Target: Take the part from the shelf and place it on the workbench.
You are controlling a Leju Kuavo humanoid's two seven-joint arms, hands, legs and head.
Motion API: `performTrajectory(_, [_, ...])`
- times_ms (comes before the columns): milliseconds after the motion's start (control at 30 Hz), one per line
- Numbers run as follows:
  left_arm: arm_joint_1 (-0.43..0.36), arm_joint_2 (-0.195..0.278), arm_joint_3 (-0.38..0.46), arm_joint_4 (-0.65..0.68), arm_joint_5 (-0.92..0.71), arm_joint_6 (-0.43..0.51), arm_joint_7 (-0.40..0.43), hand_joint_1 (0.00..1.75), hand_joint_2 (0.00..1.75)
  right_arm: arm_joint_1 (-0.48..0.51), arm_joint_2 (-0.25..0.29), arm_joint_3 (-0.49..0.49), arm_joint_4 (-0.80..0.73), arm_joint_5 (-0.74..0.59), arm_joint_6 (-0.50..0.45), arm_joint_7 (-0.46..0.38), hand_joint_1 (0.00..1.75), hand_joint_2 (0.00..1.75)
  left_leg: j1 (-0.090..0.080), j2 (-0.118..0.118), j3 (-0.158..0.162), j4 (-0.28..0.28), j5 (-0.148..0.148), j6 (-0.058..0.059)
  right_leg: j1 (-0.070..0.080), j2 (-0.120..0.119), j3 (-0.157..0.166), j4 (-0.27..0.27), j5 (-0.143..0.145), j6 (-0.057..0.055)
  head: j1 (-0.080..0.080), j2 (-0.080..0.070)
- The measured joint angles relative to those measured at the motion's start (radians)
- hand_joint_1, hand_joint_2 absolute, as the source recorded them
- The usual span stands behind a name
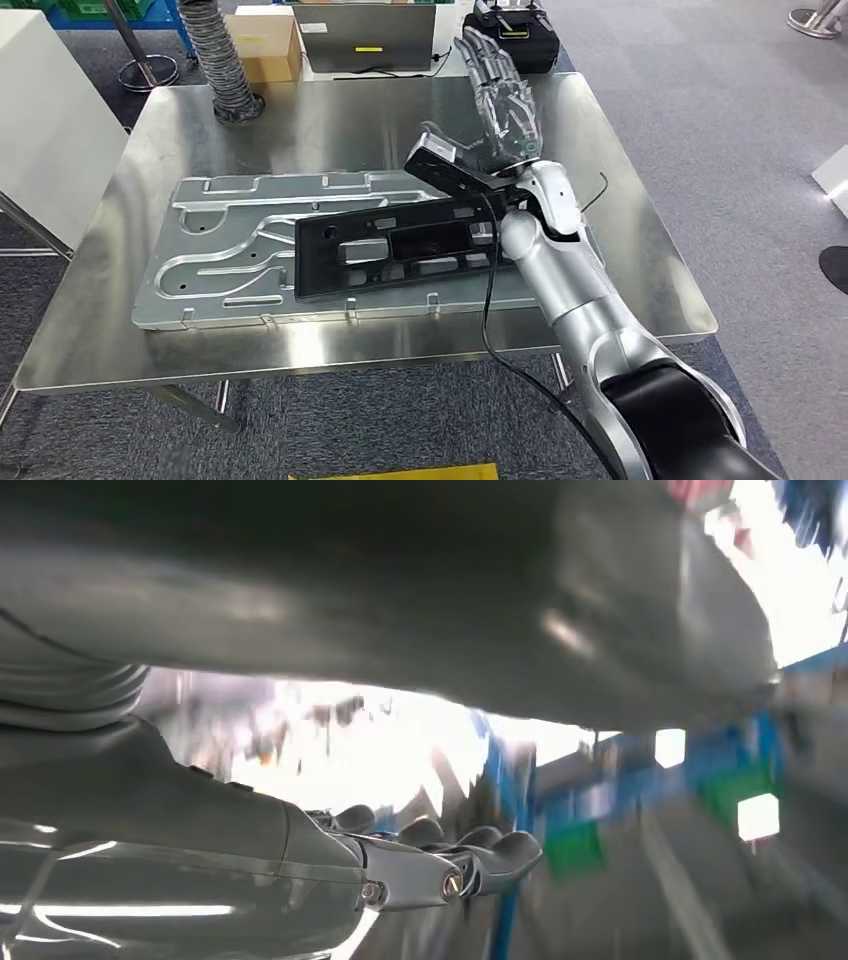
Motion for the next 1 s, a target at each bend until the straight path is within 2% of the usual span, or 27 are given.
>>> performTrajectory(67, [0.000, 0.002, 0.002, 0.000, 0.008, -0.006, -0.011, 0.00, 0.00, 0.039, -0.045, -0.043, -0.089, 0.040, -0.084, 0.013, 0.00, 0.00, 0.000, 0.000, 0.002, -0.002, -0.002, -0.007, -0.003, -0.003, 0.005, -0.010, 0.005, 0.000, 0.000, 0.000])
performTrajectory(133, [0.005, 0.006, 0.006, 0.000, 0.021, -0.012, -0.027, 0.00, 0.00, 0.095, -0.115, -0.115, -0.197, 0.071, -0.164, 0.015, 0.00, 0.00, -0.002, 0.002, -0.011, 0.035, -0.032, -0.013, -0.012, -0.012, 0.020, -0.027, 0.009, -0.002, 0.000, 0.000])
performTrajectory(167, [0.011, 0.009, 0.010, 0.000, 0.028, -0.014, -0.035, 0.00, 0.00, 0.133, -0.154, -0.160, -0.256, 0.081, -0.194, 0.011, 0.00, 0.00, -0.001, 0.005, -0.030, 0.084, -0.062, -0.016, -0.015, -0.018, 0.027, -0.033, 0.010, -0.003, 0.000, 0.000])
performTrajectory(233, [0.025, 0.014, 0.019, 0.000, 0.040, -0.018, -0.049, 0.00, 0.00, 0.240, -0.231, -0.269, -0.382, 0.086, -0.237, -0.011, 0.00, 0.00, 0.004, 0.011, -0.087, 0.218, -0.128, -0.023, -0.014, -0.028, 0.032, -0.036, 0.008, -0.005, 0.000, 0.000])
performTrajectory(267, [0.032, 0.017, 0.023, 0.000, 0.043, -0.018, -0.054, 0.00, 0.00, 0.305, -0.261, -0.325, -0.442, 0.077, -0.250, -0.029, 0.00, 0.00, 0.007, 0.013, -0.108, 0.266, -0.144, -0.026, -0.014, -0.031, 0.033, -0.035, 0.005, -0.004, 0.000, 0.000])
performTrajectory(300, [0.038, 0.020, 0.027, 0.000, 0.046, -0.018, -0.057, 0.00, 0.00, 0.372, -0.284, -0.380, -0.501, 0.064, -0.259, -0.051, 0.00, 0.00, 0.009, 0.015, -0.115, 0.282, -0.141, -0.029, -0.015, -0.032, 0.033, -0.034, 0.003, -0.003, 0.000, 0.000])
performTrajectory(333, [0.042, 0.023, 0.030, 0.000, 0.048, -0.018, -0.060, 0.00, 0.00, 0.434, -0.301, -0.434, -0.556, 0.047, -0.264, -0.077, 0.00, 0.00, 0.011, 0.016, -0.101, 0.257, -0.119, -0.031, -0.017, -0.030, 0.034, -0.032, 0.000, 0.000, 0.000, 0.000])
performTrajectory(400, [0.046, 0.028, 0.034, 0.000, 0.051, -0.018, -0.061, 0.00, 0.00, 0.534, -0.314, -0.521, -0.647, 0.018, -0.268, -0.130, 0.00, 0.00, 0.013, 0.015, -0.030, 0.120, -0.056, -0.029, -0.020, -0.022, 0.035, -0.024, -0.007, 0.007, 0.000, 0.000])
performTrajectory(433, [0.046, 0.031, 0.037, 0.000, 0.052, -0.018, -0.062, 0.00, 0.00, 0.574, -0.316, -0.558, -0.685, 0.009, -0.269, -0.153, 0.00, 0.00, 0.013, 0.014, 0.003, 0.057, -0.036, -0.025, -0.020, -0.016, 0.034, -0.017, -0.011, 0.012, 0.000, 0.000])
performTrajectory(467, [0.044, 0.032, 0.040, 0.000, 0.052, -0.018, -0.062, 0.00, 0.00, 0.611, -0.316, -0.589, -0.717, 0.005, -0.269, -0.171, 0.00, 0.00, 0.012, 0.013, 0.024, 0.017, -0.027, -0.020, -0.020, -0.012, 0.032, -0.012, -0.012, 0.017, 0.000, 0.000])
performTrajectory(600, [0.038, 0.033, 0.049, 0.000, 0.051, -0.015, -0.064, 0.00, 0.00, 0.751, -0.297, -0.666, -0.809, 0.025, -0.269, -0.188, 0.00, 0.00, 0.008, 0.012, 0.029, -0.004, -0.019, 0.002, -0.023, -0.007, 0.027, -0.005, -0.014, 0.038, 0.000, 0.000])
performTrajectory(633, [0.036, 0.033, 0.050, 0.000, 0.051, -0.015, -0.065, 0.00, 0.00, 0.781, -0.286, -0.676, -0.824, 0.028, -0.269, -0.189, 0.00, 0.00, 0.010, 0.013, 0.027, -0.009, -0.014, 0.009, -0.024, -0.006, 0.021, 0.013, -0.033, 0.043, 0.000, 0.000])
performTrajectory(700, [0.033, 0.033, 0.051, 0.000, 0.051, -0.015, -0.066, 0.00, 0.00, 0.831, -0.258, -0.693, -0.846, 0.027, -0.269, -0.198, 0.00, 0.00, 0.012, 0.015, 0.018, -0.014, -0.002, 0.019, -0.029, -0.004, -0.015, 0.109, -0.109, 0.052, 0.000, 0.000])
performTrajectory(733, [0.032, 0.033, 0.052, 0.000, 0.051, -0.015, -0.066, 0.00, 0.00, 0.853, -0.242, -0.700, -0.854, 0.024, -0.269, -0.206, 0.00, 0.00, 0.011, 0.015, 0.010, -0.014, 0.004, 0.020, -0.031, -0.003, -0.041, 0.180, -0.152, 0.056, 0.000, 0.000])
performTrajectory(767, [0.032, 0.033, 0.053, 0.000, 0.051, -0.015, -0.066, 0.00, 0.00, 0.872, -0.226, -0.704, -0.859, 0.020, -0.269, -0.214, 0.00, 0.00, 0.010, 0.016, 0.002, -0.014, 0.009, 0.020, -0.032, -0.002, -0.061, 0.242, -0.183, 0.060, 0.000, 0.000])
performTrajectory(800, [0.032, 0.034, 0.054, 0.000, 0.052, -0.015, -0.067, 0.00, 0.00, 0.890, -0.211, -0.707, -0.861, 0.017, -0.269, -0.219, 0.00, 0.00, 0.010, 0.016, -0.007, -0.013, 0.015, 0.019, -0.033, -0.002, -0.067, 0.276, -0.195, 0.061, 0.000, 0.000])
performTrajectory(833, [0.032, 0.034, 0.055, 0.000, 0.052, -0.015, -0.067, 0.00, 0.00, 0.906, -0.197, -0.709, -0.862, 0.015, -0.269, -0.222, 0.00, 0.00, 0.009, 0.016, -0.015, -0.012, 0.021, 0.017, -0.034, -0.002, -0.051, 0.267, -0.186, 0.062, 0.000, 0.000])
performTrajectory(867, [0.032, 0.034, 0.057, 0.000, 0.053, -0.014, -0.067, 0.00, 0.00, 0.919, -0.185, -0.710, -0.862, 0.014, -0.269, -0.222, 0.00, 0.00, 0.009, 0.016, -0.023, -0.011, 0.027, 0.014, -0.035, -0.002, -0.014, 0.217, -0.162, 0.060, 0.000, 0.000])
performTrajectory(933, [0.031, 0.034, 0.060, 0.000, 0.058, -0.011, -0.067, 0.00, 0.00, 0.938, -0.161, -0.710, -0.862, 0.016, -0.269, -0.219, 0.00, 0.00, 0.009, 0.015, -0.037, -0.010, 0.041, 0.006, -0.035, -0.002, 0.088, 0.063, -0.116, 0.054, 0.000, 0.000])
performTrajectory(967, [0.031, 0.034, 0.063, 0.000, 0.060, -0.009, -0.066, 0.00, 0.00, 0.948, -0.148, -0.710, -0.860, 0.019, -0.269, -0.215, 0.00, 0.00, 0.008, 0.015, -0.039, -0.011, 0.048, 0.001, -0.032, -0.001, 0.122, 0.008, -0.102, 0.050, 0.000, 0.000])
performTrajectory(1000, [0.030, 0.034, 0.066, 0.000, 0.061, -0.007, -0.065, 0.00, 0.00, 0.957, -0.135, -0.710, -0.857, 0.020, -0.269, -0.210, 0.00, 0.00, 0.009, 0.014, -0.039, -0.012, 0.054, -0.006, -0.028, 0.000, 0.139, -0.023, -0.098, 0.045, 0.000, 0.000])
